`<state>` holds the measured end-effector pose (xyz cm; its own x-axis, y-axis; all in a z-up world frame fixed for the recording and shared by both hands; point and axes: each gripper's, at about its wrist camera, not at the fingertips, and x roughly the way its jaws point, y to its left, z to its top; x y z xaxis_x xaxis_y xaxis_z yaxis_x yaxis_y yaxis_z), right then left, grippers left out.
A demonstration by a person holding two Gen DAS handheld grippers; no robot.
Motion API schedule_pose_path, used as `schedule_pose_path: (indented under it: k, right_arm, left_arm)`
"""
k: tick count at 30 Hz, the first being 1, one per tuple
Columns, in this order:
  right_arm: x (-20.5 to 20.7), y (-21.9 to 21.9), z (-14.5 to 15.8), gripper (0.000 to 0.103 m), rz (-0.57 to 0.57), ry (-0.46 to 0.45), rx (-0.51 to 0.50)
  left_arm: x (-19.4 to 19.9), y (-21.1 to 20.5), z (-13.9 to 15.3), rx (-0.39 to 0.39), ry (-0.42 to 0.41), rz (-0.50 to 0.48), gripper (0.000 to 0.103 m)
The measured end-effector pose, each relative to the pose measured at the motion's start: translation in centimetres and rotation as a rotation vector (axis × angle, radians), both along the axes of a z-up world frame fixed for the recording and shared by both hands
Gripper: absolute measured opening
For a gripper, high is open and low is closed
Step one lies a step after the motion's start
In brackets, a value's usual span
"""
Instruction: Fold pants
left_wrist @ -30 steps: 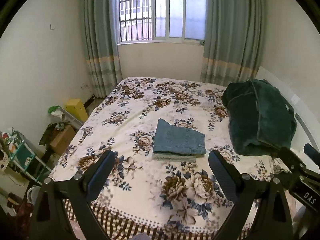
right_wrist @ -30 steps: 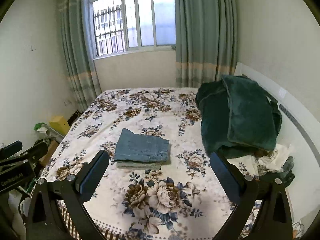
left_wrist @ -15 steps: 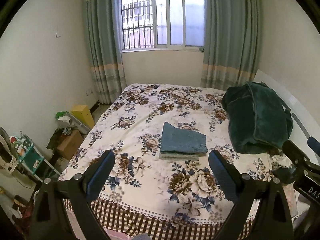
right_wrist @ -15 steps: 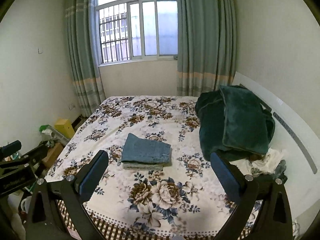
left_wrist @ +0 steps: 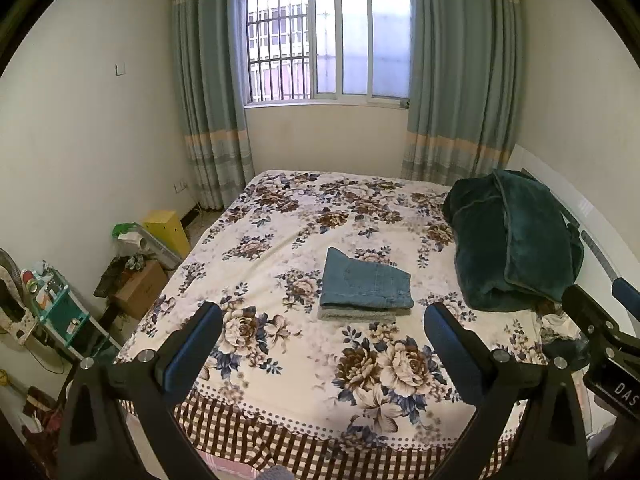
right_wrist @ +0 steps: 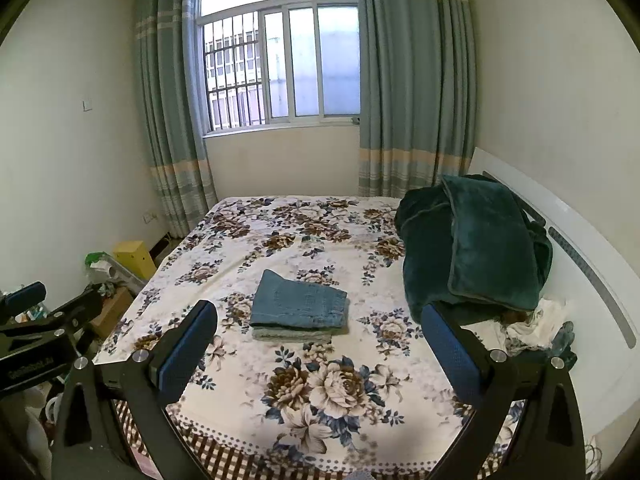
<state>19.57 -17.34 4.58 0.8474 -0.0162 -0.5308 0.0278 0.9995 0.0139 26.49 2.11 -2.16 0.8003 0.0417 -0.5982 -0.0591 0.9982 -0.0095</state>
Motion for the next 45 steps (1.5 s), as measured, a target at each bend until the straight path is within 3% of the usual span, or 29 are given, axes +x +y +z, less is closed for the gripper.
schedule_pose_path:
  k: [45]
  right_arm:
    - [0.7,-0.5,0.5,0.103,0.026,-0.004,0.007]
  left_arm:
    - [-0.7,-0.4,2.1,-0.004,-0.013,-0.021,0.103]
